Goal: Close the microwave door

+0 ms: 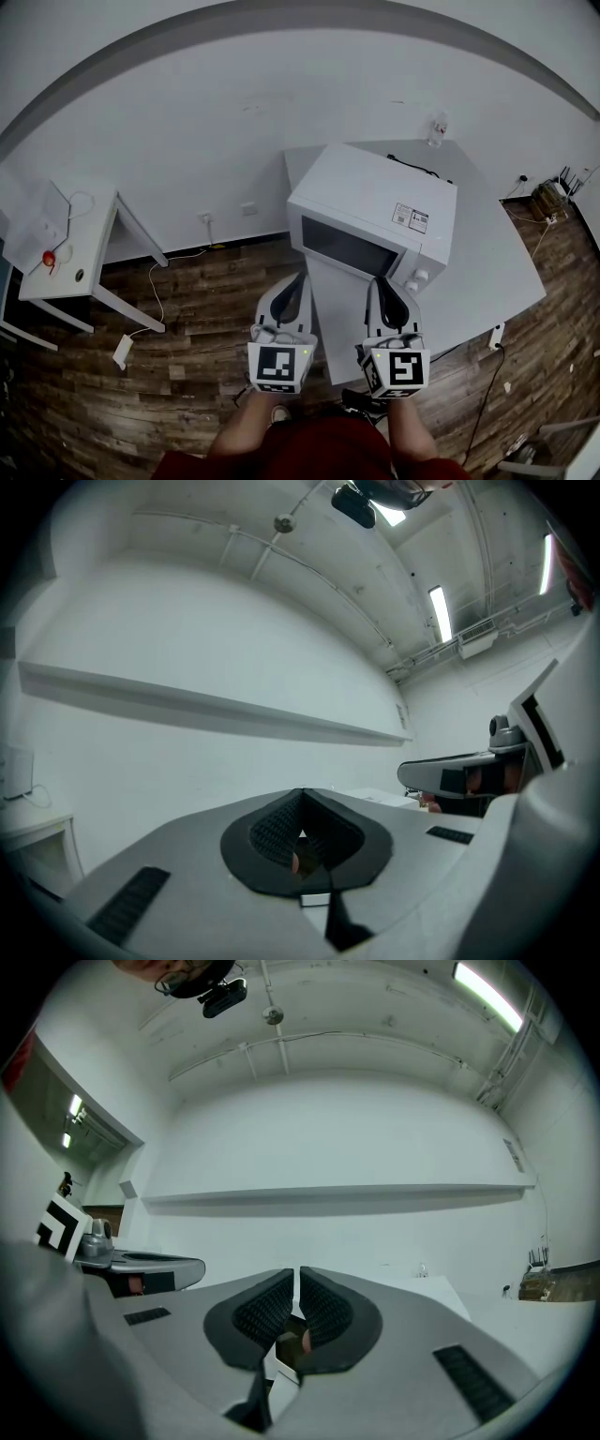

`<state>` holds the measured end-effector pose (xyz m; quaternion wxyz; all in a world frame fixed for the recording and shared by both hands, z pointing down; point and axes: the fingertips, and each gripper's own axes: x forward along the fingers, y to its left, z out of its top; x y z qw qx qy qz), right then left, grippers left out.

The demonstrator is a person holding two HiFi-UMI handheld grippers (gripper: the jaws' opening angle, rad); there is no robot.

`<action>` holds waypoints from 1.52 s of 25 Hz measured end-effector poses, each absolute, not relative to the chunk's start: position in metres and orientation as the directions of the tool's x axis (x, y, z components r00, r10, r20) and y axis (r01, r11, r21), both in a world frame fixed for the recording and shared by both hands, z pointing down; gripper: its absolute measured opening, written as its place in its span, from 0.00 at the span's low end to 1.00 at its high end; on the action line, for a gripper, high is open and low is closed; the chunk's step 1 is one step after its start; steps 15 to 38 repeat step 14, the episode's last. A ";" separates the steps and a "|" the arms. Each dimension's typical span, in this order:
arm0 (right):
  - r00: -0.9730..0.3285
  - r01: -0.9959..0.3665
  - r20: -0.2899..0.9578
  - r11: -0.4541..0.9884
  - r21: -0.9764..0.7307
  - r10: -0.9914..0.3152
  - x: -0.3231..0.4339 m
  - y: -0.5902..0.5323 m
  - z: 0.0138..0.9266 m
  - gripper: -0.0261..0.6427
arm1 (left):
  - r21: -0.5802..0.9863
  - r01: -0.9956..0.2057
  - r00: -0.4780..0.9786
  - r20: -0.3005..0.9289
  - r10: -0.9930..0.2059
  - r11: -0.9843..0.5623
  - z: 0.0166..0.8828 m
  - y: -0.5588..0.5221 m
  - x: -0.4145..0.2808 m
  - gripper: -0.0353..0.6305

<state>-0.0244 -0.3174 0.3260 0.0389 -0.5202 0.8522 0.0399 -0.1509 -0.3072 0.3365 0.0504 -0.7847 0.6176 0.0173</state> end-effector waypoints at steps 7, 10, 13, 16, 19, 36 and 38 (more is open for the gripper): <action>-0.456 -0.890 -0.097 0.455 0.032 -0.885 -0.026 -0.318 0.327 0.10 | -0.058 -0.973 0.229 -0.086 -0.970 -0.224 0.338 -0.306 -0.153 0.09; -0.459 -0.888 -0.097 0.458 0.036 -0.883 -0.027 -0.318 0.325 0.10 | -0.060 -0.974 0.223 -0.091 -0.971 -0.218 0.337 -0.307 -0.153 0.09; -0.457 -0.890 -0.096 0.456 0.035 -0.884 -0.026 -0.319 0.326 0.10 | -0.060 -0.975 0.219 -0.092 -0.971 -0.214 0.337 -0.308 -0.153 0.09; -0.456 -0.890 -0.096 0.455 0.034 -0.885 -0.025 -0.320 0.327 0.10 | -0.060 -0.975 0.219 -0.092 -0.972 -0.214 0.338 -0.308 -0.153 0.09; -0.456 -0.890 -0.096 0.455 0.034 -0.885 -0.025 -0.320 0.327 0.10 | -0.060 -0.975 0.219 -0.092 -0.972 -0.214 0.338 -0.308 -0.153 0.09; -0.456 -0.890 -0.096 0.455 0.034 -0.885 -0.025 -0.320 0.327 0.10 | -0.060 -0.975 0.219 -0.092 -0.972 -0.214 0.338 -0.308 -0.153 0.09; -0.456 -0.890 -0.096 0.455 0.034 -0.885 -0.025 -0.320 0.327 0.10 | -0.060 -0.975 0.219 -0.092 -0.972 -0.214 0.338 -0.308 -0.153 0.09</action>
